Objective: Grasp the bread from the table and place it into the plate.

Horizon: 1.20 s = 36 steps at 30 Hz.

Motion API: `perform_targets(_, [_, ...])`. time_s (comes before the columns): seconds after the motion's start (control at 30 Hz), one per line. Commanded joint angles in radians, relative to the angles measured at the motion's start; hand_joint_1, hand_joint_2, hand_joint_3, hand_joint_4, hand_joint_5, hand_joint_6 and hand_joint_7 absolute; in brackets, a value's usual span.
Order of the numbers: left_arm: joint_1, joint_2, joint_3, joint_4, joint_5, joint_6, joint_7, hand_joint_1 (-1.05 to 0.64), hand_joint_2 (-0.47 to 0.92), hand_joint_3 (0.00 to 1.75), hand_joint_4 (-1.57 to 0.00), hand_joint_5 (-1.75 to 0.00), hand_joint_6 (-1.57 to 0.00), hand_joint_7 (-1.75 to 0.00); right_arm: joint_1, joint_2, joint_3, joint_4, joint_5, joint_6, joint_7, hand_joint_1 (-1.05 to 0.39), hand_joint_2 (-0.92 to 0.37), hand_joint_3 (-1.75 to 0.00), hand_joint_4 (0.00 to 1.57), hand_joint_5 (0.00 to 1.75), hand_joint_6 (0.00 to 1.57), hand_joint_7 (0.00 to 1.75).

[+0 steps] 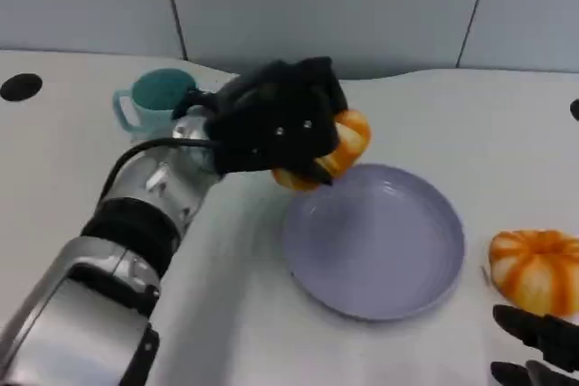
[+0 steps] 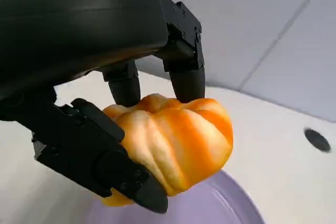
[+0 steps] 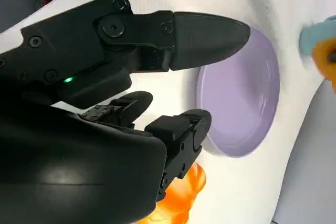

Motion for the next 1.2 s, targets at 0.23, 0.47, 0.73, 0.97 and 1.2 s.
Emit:
perform_targets(0.23, [-0.006,-0.114,-0.130,0.080,0.118,-0.011,0.062,-0.05,0.84,0.16,-0.73,-1.75,-0.59,-1.75,0.017,0.001,0.025,-0.017,-0.017,-0.024,-0.009,-0.52,-0.92,-0.51,0.65,0.02,0.48,0.00])
perform_targets(0.47, [0.017,-0.144,-0.219,0.144,0.218,-0.010,0.158,-0.04,0.86,0.15,-0.68,-1.75,-0.55,-1.75,0.031,0.005,0.034,-0.025,-0.020,-0.043,-0.014,-0.52,-0.92,-0.50,0.65,0.02,0.50,0.01])
perform_targets(0.73, [0.031,-0.136,-0.301,0.197,0.294,-0.050,0.207,-0.17,0.91,0.05,-0.58,-1.45,-0.62,-1.32,0.047,0.004,0.044,-0.052,-0.033,-0.036,-0.017,-0.51,-0.92,-0.51,0.64,0.02,0.50,0.01])
perform_targets(0.97, [0.007,-0.122,-0.277,0.216,0.249,-0.096,0.019,-0.40,0.86,0.00,-0.31,-1.10,-0.40,-0.92,0.051,0.009,0.044,-0.061,-0.028,-0.022,-0.017,-0.51,-0.92,-0.52,0.64,0.02,0.50,0.00])
perform_targets(1.2, [-0.017,-0.102,-0.316,0.205,0.303,-0.131,0.087,-0.73,0.91,0.04,-0.01,-0.29,-0.24,-0.03,0.052,0.006,0.041,-0.058,-0.024,-0.025,-0.015,-0.52,-0.92,-0.51,0.64,0.01,0.50,0.00])
